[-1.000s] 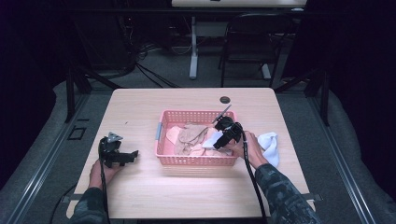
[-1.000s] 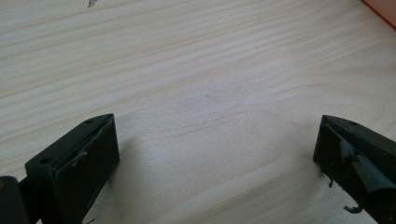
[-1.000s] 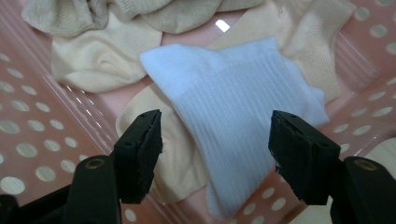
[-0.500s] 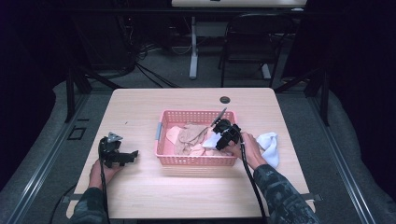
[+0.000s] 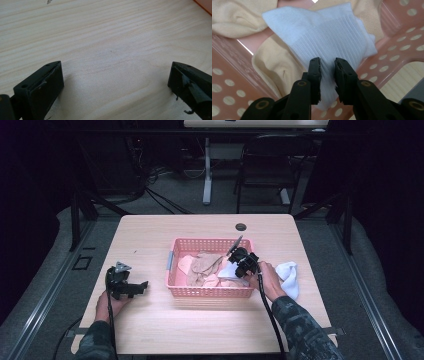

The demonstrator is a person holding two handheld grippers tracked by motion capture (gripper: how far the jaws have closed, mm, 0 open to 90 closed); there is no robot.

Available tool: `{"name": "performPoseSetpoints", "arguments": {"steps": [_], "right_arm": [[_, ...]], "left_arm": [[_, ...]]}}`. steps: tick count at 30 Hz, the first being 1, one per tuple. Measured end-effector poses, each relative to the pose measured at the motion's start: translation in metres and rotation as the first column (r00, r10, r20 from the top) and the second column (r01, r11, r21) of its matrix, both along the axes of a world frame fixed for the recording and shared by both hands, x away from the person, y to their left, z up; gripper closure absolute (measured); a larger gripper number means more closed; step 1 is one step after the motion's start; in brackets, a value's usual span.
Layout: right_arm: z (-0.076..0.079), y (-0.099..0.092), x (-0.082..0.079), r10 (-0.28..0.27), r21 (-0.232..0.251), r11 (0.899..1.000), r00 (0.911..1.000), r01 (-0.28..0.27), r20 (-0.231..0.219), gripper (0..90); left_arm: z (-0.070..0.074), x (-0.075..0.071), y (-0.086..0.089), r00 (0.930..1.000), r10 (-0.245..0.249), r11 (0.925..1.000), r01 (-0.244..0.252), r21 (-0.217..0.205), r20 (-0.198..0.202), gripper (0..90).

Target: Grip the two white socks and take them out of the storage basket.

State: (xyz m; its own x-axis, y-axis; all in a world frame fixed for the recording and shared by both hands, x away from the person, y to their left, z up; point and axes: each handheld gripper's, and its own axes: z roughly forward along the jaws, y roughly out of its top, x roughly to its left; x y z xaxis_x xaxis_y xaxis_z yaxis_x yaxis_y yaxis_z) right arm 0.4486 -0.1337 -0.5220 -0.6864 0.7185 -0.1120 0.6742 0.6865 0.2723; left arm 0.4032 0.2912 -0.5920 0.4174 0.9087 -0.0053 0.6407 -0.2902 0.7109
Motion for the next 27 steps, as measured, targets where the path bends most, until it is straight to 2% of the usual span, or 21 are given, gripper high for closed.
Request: {"name": "performPoseSetpoints", "arguments": {"steps": [5, 9, 11, 13, 14, 16, 17, 18, 19, 20, 22, 24, 26, 27], "right_arm": [[0.002, -0.001, 0.001, 0.007, -0.007, 1.000, 1.0000, -0.007, -0.006, 87.1], [0.002, -0.001, 0.000, 0.009, 0.007, 1.000, 0.9999, -0.009, -0.008, 89.7], [0.004, -0.001, -0.001, 0.003, 0.043, 0.999, 1.0000, -0.003, 0.004, 89.8], [0.006, -0.001, -0.001, 0.008, 0.040, 0.999, 0.9999, -0.008, 0.010, 89.8], [0.010, -0.001, 0.000, 0.016, 0.045, 0.999, 0.9999, -0.017, 0.005, 87.9], [0.013, 0.002, 0.000, 0.023, 0.039, 0.999, 0.9995, -0.023, 0.020, 73.9], [0.011, 0.003, -0.001, 0.029, 0.049, 0.998, 0.9996, -0.029, 0.007, 65.6], [0.010, 0.005, -0.001, 0.036, 0.031, 0.999, 0.9994, -0.036, -0.002, 59.5], [0.010, 0.005, -0.001, 0.036, 0.031, 0.999, 0.9994, -0.036, -0.002, 59.5], [0.009, 0.009, -0.001, 0.056, -0.002, 0.998, 0.9983, -0.056, -0.014, 48.0], [0.006, 0.011, 0.000, 0.050, -0.010, 0.999, 0.9987, -0.050, -0.012, 43.4], [0.004, 0.012, 0.001, 0.047, -0.015, 0.999, 0.9988, -0.048, -0.012, 43.6], [-0.001, 0.018, 0.004, 0.049, -0.053, 0.997, 0.9984, -0.051, -0.027, 44.6], [-0.004, 0.019, 0.004, 0.044, -0.049, 0.998, 0.9988, -0.045, -0.023, 45.3]], "left_arm": [[0.000, 0.000, 0.000, 1.0000, 0.000, 1.0000, 0.000, 0.000, 0.000, 0.1], [0.000, 0.000, 0.000, 1.0000, 0.000, 1.0000, 0.000, 0.000, 0.000, 0.1], [0.000, 0.000, 0.000, 1.0000, 0.000, 1.0000, 0.000, 0.000, 0.000, 0.1], [0.000, 0.000, 0.000, 1.0000, 0.000, 1.0000, 0.000, 0.000, 0.000, 0.1], [0.000, 0.000, 0.000, 1.0000, 0.000, 1.0000, 0.000, 0.000, 0.000, 0.1], [0.000, 0.000, 0.000, 1.0000, 0.000, 1.0000, 0.000, 0.000, -0.001, 0.1], [0.000, 0.000, 0.000, 1.0000, -0.001, 1.0000, 0.001, 0.000, 0.000, 0.1], [0.000, 0.000, 0.000, 1.0000, -0.001, 1.0000, 0.001, 0.000, 0.000, 0.1], [0.000, 0.000, 0.000, 1.0000, -0.001, 1.0000, 0.001, 0.000, 0.000, 0.1], [0.000, 0.000, 0.000, 1.0000, -0.002, 1.0000, 0.002, -0.002, -0.001, 0.1], [0.000, 0.000, 0.000, 1.0000, -0.002, 1.0000, 0.002, -0.001, -0.001, 0.1], [0.000, 0.000, 0.000, 1.0000, -0.001, 1.0000, 0.001, -0.001, 0.000, 0.1], [0.000, 0.000, 0.000, 1.0000, -0.002, 1.0000, 0.002, -0.002, -0.001, 0.1], [0.000, 0.000, 0.000, 1.0000, -0.003, 1.0000, 0.003, -0.002, -0.001, 0.1]]}}
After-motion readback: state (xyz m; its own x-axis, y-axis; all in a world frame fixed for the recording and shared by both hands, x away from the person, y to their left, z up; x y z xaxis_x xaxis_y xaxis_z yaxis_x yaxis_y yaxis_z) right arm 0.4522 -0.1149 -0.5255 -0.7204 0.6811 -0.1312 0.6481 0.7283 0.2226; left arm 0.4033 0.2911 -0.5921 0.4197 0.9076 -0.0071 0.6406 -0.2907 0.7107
